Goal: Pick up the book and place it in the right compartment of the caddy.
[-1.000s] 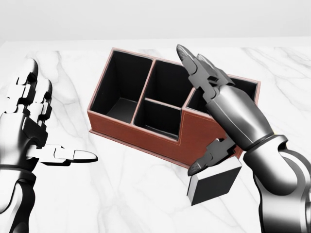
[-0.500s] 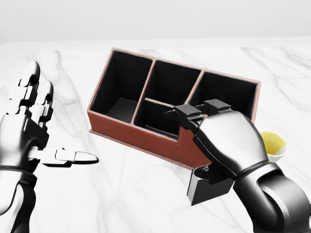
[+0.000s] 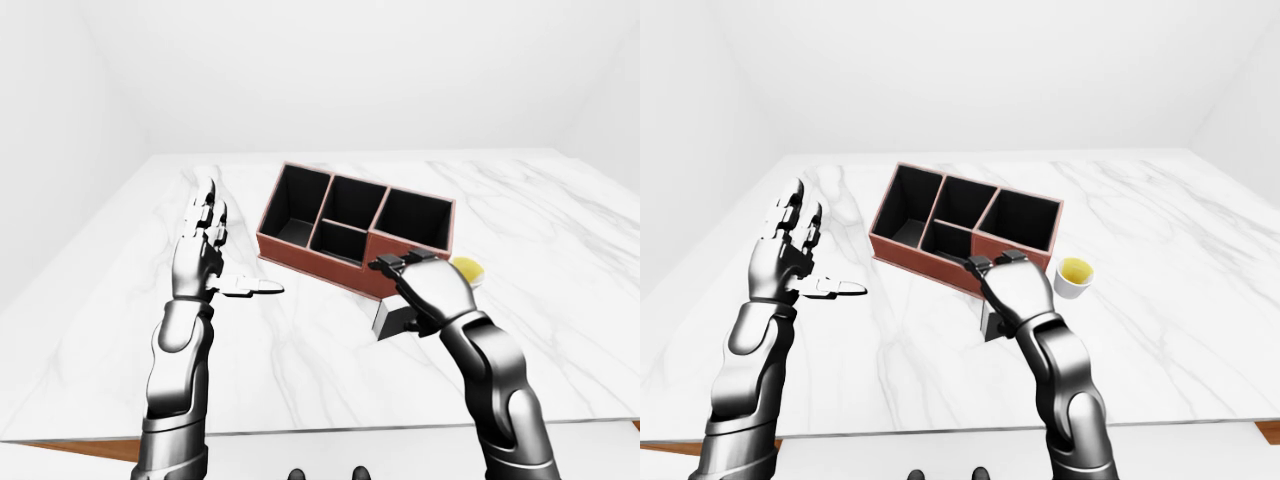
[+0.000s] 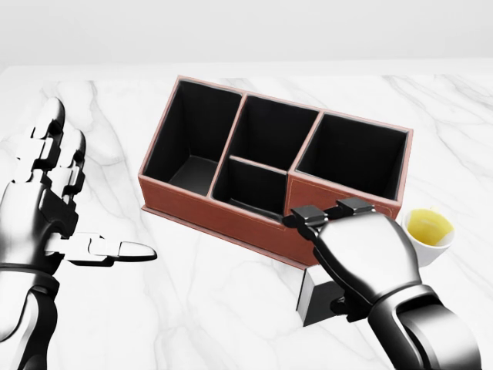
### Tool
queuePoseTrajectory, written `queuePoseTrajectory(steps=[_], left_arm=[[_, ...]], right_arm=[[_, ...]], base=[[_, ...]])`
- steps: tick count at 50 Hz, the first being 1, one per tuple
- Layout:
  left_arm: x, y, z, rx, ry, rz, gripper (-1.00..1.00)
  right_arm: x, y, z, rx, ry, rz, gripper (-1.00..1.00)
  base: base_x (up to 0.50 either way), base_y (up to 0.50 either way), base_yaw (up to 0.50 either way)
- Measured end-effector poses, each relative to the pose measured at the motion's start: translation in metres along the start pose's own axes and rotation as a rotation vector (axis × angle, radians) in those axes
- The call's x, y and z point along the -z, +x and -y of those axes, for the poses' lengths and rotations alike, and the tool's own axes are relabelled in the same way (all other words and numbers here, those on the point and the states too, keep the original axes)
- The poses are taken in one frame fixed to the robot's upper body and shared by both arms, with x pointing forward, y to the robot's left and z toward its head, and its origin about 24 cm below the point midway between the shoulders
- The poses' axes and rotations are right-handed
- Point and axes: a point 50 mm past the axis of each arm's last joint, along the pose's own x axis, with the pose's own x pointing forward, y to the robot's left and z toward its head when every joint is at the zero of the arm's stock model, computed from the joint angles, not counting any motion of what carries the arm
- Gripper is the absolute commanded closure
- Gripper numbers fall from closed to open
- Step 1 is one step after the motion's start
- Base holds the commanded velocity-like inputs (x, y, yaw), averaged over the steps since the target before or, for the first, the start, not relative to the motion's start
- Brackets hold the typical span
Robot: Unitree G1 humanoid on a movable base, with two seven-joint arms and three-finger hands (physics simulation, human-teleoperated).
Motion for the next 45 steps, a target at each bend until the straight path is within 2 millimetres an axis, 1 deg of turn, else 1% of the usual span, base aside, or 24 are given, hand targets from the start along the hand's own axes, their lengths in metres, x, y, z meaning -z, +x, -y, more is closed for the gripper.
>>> queuePoseTrajectory(steps=[6,10,21,32,35,38,45], left_arm=[[0.000,0.000,0.000,0.000,0.000,-0.001,-1.00],[0.000,0.000,0.000,-0.001,0.000,-0.002,-1.00],[0.000,0.001,-0.001,-0.003,-0.002,-0.002,-1.00],[0.001,0.001,-0.001,-0.005,-0.002,-0.003,-1.00],[0.001,0.001,-0.001,-0.005,-0.002,-0.003,-1.00],[0.001,0.001,-0.001,-0.006,-0.002,-0.004,-1.00],[0.001,0.001,-0.001,-0.006,-0.002,-0.005,-1.00]], right_arm=[[0.002,0.002,-0.006,-0.023,-0.013,-0.014,-0.37],[0.003,0.003,-0.009,-0.034,-0.022,-0.022,-0.42],[0.005,0.011,-0.018,-0.066,-0.058,-0.040,-0.41],[0.003,0.018,-0.027,-0.092,-0.080,-0.037,-0.41],[0.002,0.020,-0.029,-0.097,-0.083,-0.034,-0.40],[0.001,0.021,-0.031,-0.102,-0.086,-0.032,-0.29],[0.001,0.024,-0.034,-0.112,-0.092,-0.032,-0.28]], base=[[0.00,0.00,0.00],[0.00,0.00,0.00],[0.00,0.00,0.00],[0.00,0.00,0.00],[0.00,0.00,0.00],[0.00,0.00,0.00],[0.00,0.00,0.00]])
